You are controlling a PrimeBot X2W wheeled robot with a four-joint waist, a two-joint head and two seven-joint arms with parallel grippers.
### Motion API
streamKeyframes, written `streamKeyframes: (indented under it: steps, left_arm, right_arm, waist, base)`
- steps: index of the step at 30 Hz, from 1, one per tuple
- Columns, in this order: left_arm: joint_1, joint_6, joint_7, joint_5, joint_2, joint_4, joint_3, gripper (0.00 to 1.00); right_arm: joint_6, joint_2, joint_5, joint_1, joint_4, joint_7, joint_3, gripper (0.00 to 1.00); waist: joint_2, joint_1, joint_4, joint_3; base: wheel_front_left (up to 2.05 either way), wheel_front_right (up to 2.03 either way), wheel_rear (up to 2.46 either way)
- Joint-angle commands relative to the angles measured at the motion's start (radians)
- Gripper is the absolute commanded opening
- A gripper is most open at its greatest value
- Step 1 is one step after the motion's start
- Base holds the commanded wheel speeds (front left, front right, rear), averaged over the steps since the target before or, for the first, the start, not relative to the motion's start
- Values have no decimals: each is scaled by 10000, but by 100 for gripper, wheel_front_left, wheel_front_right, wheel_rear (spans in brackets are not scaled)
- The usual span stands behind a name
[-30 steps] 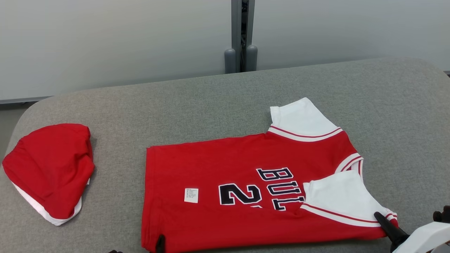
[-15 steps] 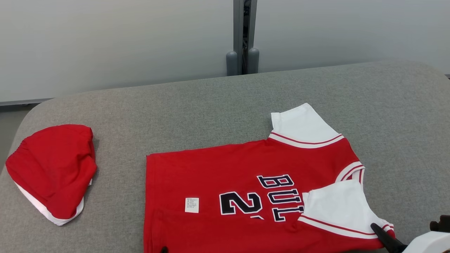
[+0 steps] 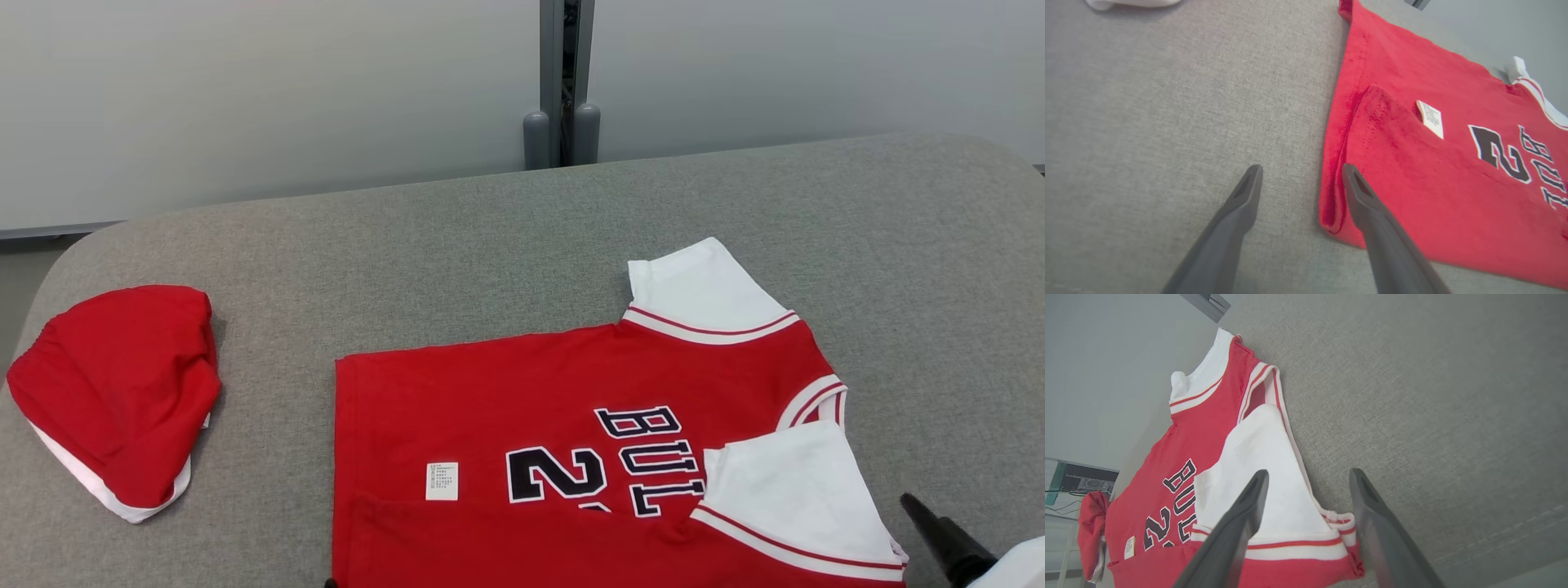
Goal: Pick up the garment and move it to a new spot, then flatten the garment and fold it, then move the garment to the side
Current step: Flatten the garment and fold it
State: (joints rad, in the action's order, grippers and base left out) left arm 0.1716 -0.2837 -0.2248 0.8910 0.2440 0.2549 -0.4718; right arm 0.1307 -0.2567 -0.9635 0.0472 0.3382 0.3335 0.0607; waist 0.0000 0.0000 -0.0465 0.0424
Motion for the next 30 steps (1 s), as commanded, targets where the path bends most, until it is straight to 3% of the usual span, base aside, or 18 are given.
streamKeyframes:
  steps: [1,6,9,14,19,30]
  left_arm:
    - [-101,-139,-119,-104,54,-125,188,100]
    - [-626,-560,-383,-1159,452,-857,975,100]
    - [-1153,-730,-407,-2390,444,-1914,1742,100]
    - [-1695,-474,-391,-4316,-197,-3155,2619,100]
    - [-1849,-312,-393,-5786,-866,-3266,2945,100]
    - [-1566,668,-394,-6931,-1639,-2200,3139,100]
  right_arm:
    - [1,-59,198,-199,-100,-150,255,100]
    - [1,-214,1086,-735,-671,-1123,1003,100]
    - [1,-440,1993,-1126,-1347,-2251,1111,100]
    - [1,-441,3019,-1648,-2370,-3956,606,100]
    - [1,-335,4184,-1920,-2911,-5461,-233,100]
    - [1,102,6345,-1841,-2753,-6013,-1791,100]
  waist:
    - [0,0,7,8]
    - [0,0,66,46]
    - [0,0,100,106]
    - [0,0,-1,242]
    - [0,0,-256,320]
    - [0,0,-578,486]
  base:
    - [0,0,0]
    - [0,0,0]
    - [0,0,0]
    - [0,0,0]
    - [0,0,0]
    - [0,0,0]
